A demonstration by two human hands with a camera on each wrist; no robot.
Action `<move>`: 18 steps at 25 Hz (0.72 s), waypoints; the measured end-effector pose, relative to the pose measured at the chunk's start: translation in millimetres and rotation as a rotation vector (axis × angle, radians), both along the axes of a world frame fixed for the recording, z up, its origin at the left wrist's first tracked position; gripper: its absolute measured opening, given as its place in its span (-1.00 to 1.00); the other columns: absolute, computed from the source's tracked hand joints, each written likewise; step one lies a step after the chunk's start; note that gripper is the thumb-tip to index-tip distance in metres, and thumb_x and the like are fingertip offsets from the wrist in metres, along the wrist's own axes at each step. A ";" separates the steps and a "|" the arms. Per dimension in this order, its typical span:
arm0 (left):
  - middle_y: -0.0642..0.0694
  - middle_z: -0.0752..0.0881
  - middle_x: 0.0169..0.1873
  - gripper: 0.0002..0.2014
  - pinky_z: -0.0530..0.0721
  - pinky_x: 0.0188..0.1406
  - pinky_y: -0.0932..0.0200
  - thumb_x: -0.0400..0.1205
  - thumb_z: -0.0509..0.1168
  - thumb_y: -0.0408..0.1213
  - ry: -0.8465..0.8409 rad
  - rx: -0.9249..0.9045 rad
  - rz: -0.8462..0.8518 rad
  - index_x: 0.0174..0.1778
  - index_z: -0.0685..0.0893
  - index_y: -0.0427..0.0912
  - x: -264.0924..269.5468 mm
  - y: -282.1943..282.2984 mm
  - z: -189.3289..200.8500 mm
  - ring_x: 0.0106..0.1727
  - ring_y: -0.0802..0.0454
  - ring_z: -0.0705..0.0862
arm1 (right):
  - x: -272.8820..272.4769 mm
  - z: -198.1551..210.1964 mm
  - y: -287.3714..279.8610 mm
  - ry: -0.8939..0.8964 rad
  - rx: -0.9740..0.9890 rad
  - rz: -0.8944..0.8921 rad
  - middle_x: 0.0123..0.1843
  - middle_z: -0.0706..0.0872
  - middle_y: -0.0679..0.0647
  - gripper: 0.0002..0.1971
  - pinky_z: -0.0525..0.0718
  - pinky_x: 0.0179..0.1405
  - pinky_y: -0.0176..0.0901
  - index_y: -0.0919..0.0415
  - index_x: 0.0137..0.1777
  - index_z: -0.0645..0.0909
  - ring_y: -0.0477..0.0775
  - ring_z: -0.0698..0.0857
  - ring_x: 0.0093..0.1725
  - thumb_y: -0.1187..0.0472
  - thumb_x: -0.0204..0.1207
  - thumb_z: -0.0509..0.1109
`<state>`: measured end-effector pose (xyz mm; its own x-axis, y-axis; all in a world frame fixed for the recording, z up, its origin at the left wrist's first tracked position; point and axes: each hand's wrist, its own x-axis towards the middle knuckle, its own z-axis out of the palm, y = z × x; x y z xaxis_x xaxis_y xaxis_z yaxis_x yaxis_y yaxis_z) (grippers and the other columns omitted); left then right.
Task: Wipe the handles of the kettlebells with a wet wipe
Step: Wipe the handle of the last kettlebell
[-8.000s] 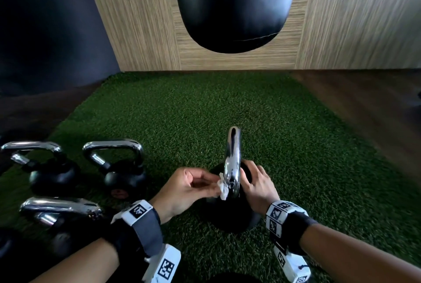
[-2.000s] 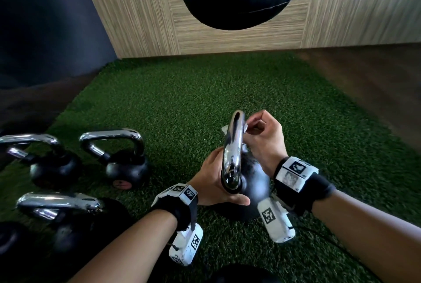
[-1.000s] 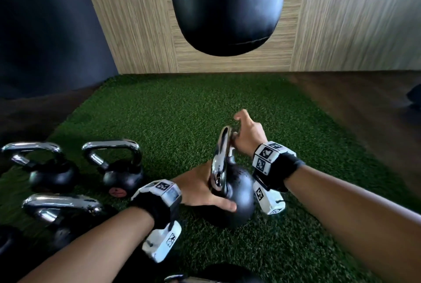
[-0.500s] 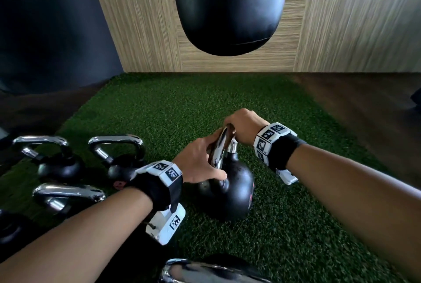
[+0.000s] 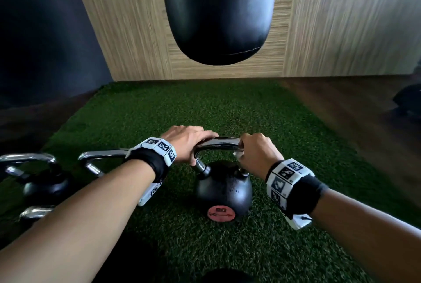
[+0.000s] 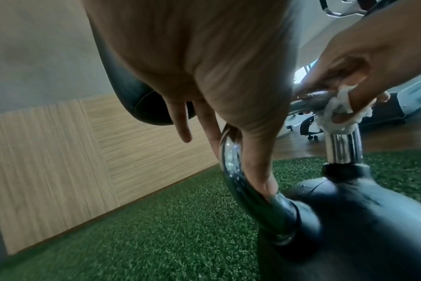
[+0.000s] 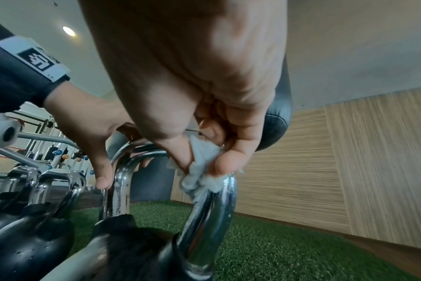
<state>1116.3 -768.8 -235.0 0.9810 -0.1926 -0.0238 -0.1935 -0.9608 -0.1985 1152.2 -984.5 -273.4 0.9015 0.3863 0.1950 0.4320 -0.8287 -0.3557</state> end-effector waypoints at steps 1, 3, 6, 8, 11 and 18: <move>0.10 0.70 0.14 -0.20 0.69 0.00 -0.01 0.27 0.65 -0.09 -0.010 -0.056 0.001 0.42 0.47 0.25 1.2 3.3 -3.1 0.15 -0.09 0.73 | -0.1 -1.8 0.9 0.002 0.016 0.004 -0.19 0.75 0.16 -0.87 0.72 -0.27 -0.10 0.24 -0.02 0.68 0.25 0.78 -0.18 0.20 0.51 0.38; 0.05 0.74 0.05 -0.38 0.67 -0.04 0.00 0.26 0.66 -0.20 -0.028 -0.191 0.024 0.20 0.57 0.06 -0.8 7.3 -10.3 0.06 -0.10 0.74 | 1.2 -6.9 -0.5 -0.004 0.017 0.033 -0.11 0.73 0.18 -0.87 0.76 -0.19 -0.01 0.24 0.02 0.61 0.28 0.78 -0.11 0.19 0.55 0.40; -0.01 0.75 -0.01 -0.46 0.68 -0.05 -0.03 0.30 0.61 -0.28 -0.029 -0.243 0.050 0.13 0.54 0.01 -1.9 10.8 -15.8 -0.02 -0.12 0.74 | 7.5 -12.8 -2.3 -0.010 0.007 0.060 -0.06 0.68 0.14 -0.89 0.72 -0.18 0.01 0.18 0.04 0.53 0.27 0.76 -0.10 0.23 0.59 0.40; -0.03 0.75 -0.01 -0.53 0.67 -0.07 -0.02 0.37 0.54 -0.33 -0.040 -0.288 0.093 0.14 0.53 0.00 -4.4 8.6 -24.9 -0.02 -0.15 0.75 | 9.9 -14.6 -3.4 0.020 -0.037 0.064 -0.04 0.67 0.11 -0.87 0.61 -0.22 -0.08 0.16 0.05 0.50 0.26 0.76 -0.07 0.32 0.57 0.36; -0.06 0.74 0.12 -0.64 0.64 -0.05 0.00 0.56 0.41 -0.26 0.016 -0.382 0.199 0.26 0.55 0.00 -14.4 -3.9 -10.6 0.10 -0.21 0.75 | 2.6 4.3 -0.1 0.137 -0.104 0.034 0.04 0.68 0.18 -0.80 0.61 -0.16 -0.05 0.21 0.13 0.51 0.33 0.77 0.04 0.42 0.55 0.29; 0.05 0.68 0.22 -0.63 0.66 0.11 -0.01 0.53 0.40 -0.06 0.208 -0.368 0.395 0.27 0.65 0.21 -65.4 -38.9 140.7 0.23 -0.13 0.73 | -31.9 162.2 -3.7 0.462 -0.043 -0.236 0.12 0.73 0.41 -0.76 0.71 0.01 0.04 0.43 0.08 0.71 0.43 0.76 0.14 0.22 0.63 0.36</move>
<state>1050.9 -807.7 -94.3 0.9620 0.1550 -0.2247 0.1946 -0.9667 0.1662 1120.3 -988.3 -111.2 0.9533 0.1607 -0.2559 0.0373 -0.9029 -0.4282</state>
